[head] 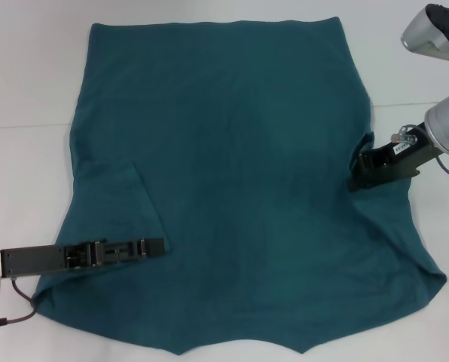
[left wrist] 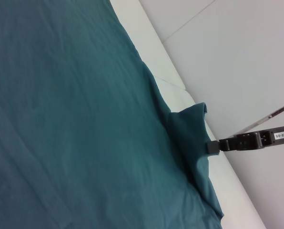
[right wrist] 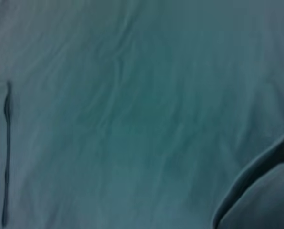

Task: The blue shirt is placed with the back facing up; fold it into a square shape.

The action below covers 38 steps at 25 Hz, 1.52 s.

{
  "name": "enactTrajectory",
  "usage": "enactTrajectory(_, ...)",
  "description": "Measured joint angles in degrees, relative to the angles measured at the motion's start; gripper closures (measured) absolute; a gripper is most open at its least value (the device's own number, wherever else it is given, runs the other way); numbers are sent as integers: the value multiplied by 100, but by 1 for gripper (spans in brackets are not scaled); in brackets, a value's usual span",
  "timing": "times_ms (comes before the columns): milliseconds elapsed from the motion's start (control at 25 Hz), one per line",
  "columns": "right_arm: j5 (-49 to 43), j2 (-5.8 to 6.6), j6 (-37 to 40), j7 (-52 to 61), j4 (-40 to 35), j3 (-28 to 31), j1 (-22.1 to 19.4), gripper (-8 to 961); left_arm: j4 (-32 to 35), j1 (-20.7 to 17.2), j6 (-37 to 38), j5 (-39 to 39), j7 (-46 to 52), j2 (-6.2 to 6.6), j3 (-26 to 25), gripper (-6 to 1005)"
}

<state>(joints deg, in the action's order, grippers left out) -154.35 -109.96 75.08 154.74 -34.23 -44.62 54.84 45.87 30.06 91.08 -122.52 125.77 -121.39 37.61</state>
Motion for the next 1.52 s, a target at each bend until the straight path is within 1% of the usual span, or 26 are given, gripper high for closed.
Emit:
enactTrajectory(440,28,-95,-514,265,126,-54,267,928,0,0,-44,53,9,4,-104,80)
enactTrajectory(680,29,-144,-562,227,225,-239,379,924,-7,-27,-84,58,9,11,-119,81)
enactTrajectory(880,124,-156,-542,139,225,-274,394,916,-9,-63,-122,62,9,11,-124,82)
enactTrajectory(1000,193,-162,-532,125,225,-235,397,812,-16,-74,-141,62,9,11,-123,82)
enactTrajectory(1120,716,-138,-464,-111,228,-192,306,700,-51,-78,-155,62,9,23,-123,81)
enactTrajectory(1200,1139,-81,-356,-304,226,-191,215,615,-75,-79,-158,61,8,33,-126,80)
enactTrajectory(1320,1117,18,-255,-299,175,-245,134,488,-80,-79,-158,61,9,41,-136,80)
enactTrajectory(1440,759,154,-49,-177,109,-259,44,475,-80,-79,-158,59,10,44,-140,80)
enactTrajectory(1520,706,206,128,-163,-11,-229,-95,466,-82,-79,-159,57,18,46,-140,80)
